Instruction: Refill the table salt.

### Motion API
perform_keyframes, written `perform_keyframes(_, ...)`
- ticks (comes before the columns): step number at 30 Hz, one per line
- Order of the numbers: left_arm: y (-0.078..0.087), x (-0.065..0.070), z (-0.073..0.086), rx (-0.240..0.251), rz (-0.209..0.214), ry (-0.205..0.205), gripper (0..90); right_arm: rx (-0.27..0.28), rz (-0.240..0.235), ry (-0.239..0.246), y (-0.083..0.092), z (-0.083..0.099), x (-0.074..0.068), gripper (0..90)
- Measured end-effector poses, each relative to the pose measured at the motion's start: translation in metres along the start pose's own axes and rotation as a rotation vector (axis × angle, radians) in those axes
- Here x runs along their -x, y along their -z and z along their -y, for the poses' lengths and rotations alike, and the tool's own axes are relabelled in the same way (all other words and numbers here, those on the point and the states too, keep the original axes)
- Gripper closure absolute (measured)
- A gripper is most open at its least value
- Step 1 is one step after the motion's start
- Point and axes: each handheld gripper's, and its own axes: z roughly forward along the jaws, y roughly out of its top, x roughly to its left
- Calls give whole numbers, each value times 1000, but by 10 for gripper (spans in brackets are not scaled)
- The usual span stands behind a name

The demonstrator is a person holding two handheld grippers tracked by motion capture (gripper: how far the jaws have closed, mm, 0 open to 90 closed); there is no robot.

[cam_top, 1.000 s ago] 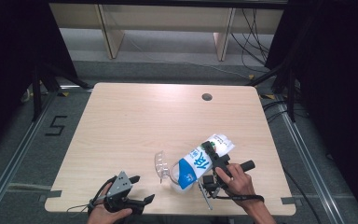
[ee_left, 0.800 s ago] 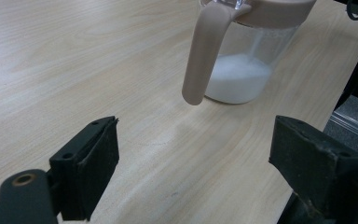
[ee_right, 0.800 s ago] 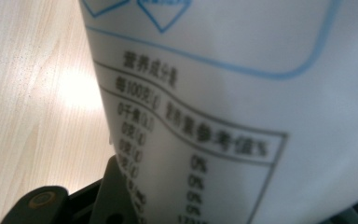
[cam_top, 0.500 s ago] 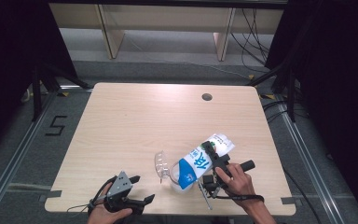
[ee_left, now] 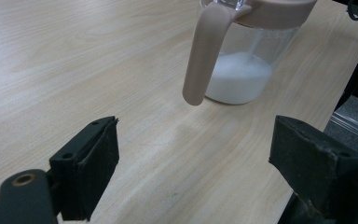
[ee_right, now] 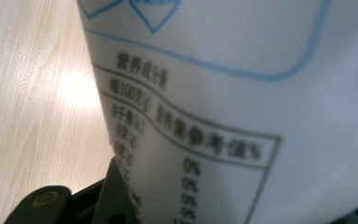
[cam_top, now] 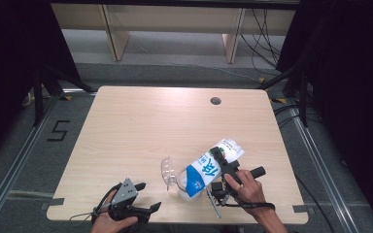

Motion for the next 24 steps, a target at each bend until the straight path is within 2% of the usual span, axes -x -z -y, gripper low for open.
perform_keyframes(1, 0, 0, 0, 0, 0, 0, 151, -7, -12, 2, 0, 0, 1, 618)
perform_keyframes(5, 0, 0, 0, 0, 0, -2, 151, 0, 0, 2, 0, 0, 0, 620)
perform_keyframes(6, 0, 0, 0, 0, 0, 0, 151, -12, -9, -29, 1, 0, -2, 621)
perform_keyframes(8, 0, 0, 0, 0, 0, -1, 150, -18, -11, -39, 1, 0, -3, 623)
perform_keyframes(11, 0, 0, 0, 0, 0, -1, 151, -19, -11, -39, 1, 0, -3, 624)
perform_keyframes(13, 0, 0, 0, -1, 0, -3, 151, 0, 7, -3, 1, 0, 1, 626)
perform_keyframes(15, 0, 0, 0, -1, 0, -3, 151, 0, 7, -3, 1, 0, 1, 628)
perform_keyframes(16, 0, 0, 0, -1, -1, -2, 151, -14, -3, -36, 1, 1, -2, 628)
perform_keyframes(18, 0, 1, 0, 5, -2, 7, 151, -16, -5, -33, 1, 0, -2, 629)
perform_keyframes(19, 0, 0, 0, -2, -2, -1, 151, -20, -5, -34, 2, 0, -2, 630)
perform_keyframes(21, 0, 0, 0, -1, -2, -2, 151, -9, 1, -12, 1, 0, -1, 632)
perform_keyframes(24, 0, 0, 0, -1, -3, -2, 151, -14, -5, -19, 1, 0, -2, 635)
